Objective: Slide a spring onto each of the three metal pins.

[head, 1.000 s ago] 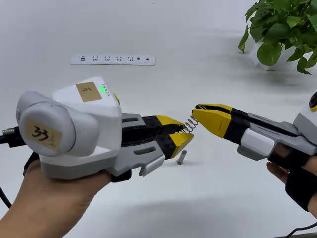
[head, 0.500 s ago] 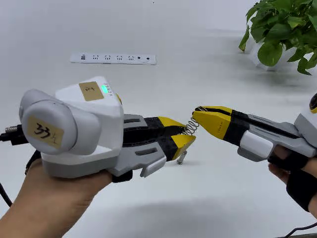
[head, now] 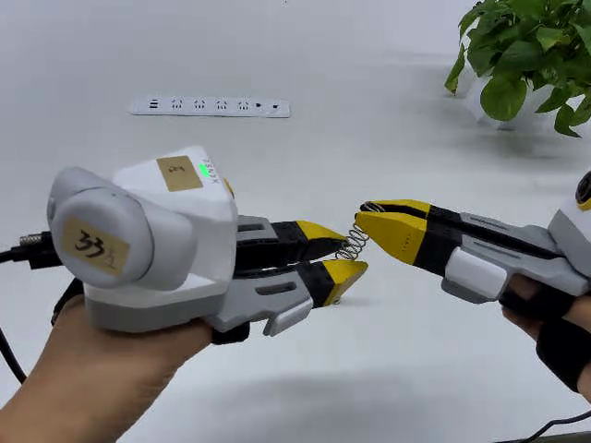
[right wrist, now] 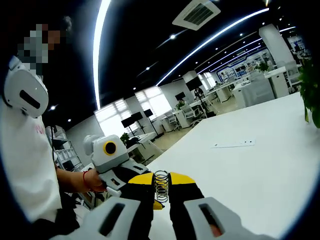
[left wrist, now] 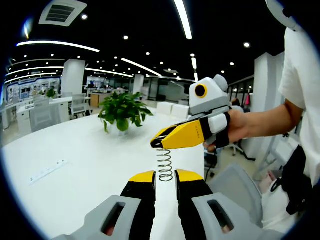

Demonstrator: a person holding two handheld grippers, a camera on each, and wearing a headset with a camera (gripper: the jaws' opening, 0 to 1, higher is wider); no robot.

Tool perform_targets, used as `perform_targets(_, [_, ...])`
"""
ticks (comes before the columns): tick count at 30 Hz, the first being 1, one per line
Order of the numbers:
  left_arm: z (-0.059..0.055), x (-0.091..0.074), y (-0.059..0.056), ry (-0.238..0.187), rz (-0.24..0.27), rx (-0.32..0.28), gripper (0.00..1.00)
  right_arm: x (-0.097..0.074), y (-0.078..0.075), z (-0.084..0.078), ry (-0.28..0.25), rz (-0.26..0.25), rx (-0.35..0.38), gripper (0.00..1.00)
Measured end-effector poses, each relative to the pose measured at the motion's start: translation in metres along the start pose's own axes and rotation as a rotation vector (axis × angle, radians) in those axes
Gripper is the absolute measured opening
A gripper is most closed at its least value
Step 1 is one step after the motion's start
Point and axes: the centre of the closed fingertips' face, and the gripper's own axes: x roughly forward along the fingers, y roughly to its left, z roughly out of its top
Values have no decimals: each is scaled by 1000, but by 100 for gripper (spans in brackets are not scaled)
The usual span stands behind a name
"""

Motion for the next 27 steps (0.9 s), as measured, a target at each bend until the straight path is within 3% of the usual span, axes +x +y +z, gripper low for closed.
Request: perform_targets(27, [-6,2,-2,23,-18,-22,12,-1,6,-2,40,7,-119,11])
